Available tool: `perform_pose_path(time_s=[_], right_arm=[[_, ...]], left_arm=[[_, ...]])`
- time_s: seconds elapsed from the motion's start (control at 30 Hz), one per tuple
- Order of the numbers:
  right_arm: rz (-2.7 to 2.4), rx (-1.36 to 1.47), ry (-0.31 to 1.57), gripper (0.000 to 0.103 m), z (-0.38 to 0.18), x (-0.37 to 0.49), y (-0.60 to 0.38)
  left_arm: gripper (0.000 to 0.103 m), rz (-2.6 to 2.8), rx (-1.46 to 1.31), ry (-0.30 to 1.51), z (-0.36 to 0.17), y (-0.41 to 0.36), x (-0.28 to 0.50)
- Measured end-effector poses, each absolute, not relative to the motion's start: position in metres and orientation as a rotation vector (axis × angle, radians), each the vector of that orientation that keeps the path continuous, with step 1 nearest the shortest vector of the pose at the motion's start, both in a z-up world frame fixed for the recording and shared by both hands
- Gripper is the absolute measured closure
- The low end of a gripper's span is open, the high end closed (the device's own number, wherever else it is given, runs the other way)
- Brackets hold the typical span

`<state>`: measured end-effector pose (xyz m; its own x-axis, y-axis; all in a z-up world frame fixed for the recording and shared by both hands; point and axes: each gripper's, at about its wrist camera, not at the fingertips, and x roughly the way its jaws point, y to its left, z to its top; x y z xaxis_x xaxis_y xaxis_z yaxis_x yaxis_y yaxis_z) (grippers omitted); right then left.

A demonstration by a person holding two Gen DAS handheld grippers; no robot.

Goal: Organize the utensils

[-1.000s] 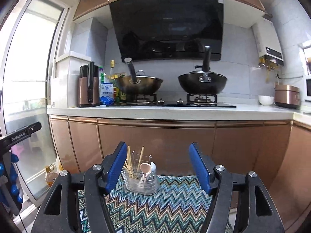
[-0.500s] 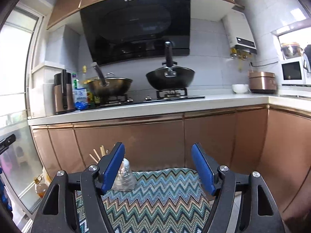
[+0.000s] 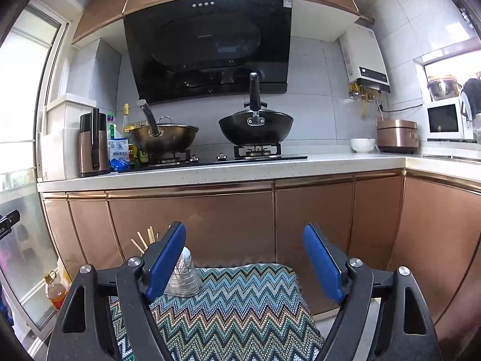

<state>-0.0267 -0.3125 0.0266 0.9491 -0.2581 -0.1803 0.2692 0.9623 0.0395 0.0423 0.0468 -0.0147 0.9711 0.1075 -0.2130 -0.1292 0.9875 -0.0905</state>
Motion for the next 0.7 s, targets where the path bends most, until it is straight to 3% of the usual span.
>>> perform_pose_path(time_s=[0.2,0.7], right_arm=[[-0.266,0.052,0.172,0.021,0.027,-0.029,-0.310],[-0.262,0.026,0.158,0.005,0.028,-0.033,-0.306]], left_arm=[[0.037,0.115,-0.100,0.216,-0.016,0.047,0.040],[0.033,0.113,-0.071,0.183,-0.015,0.042,0.030]])
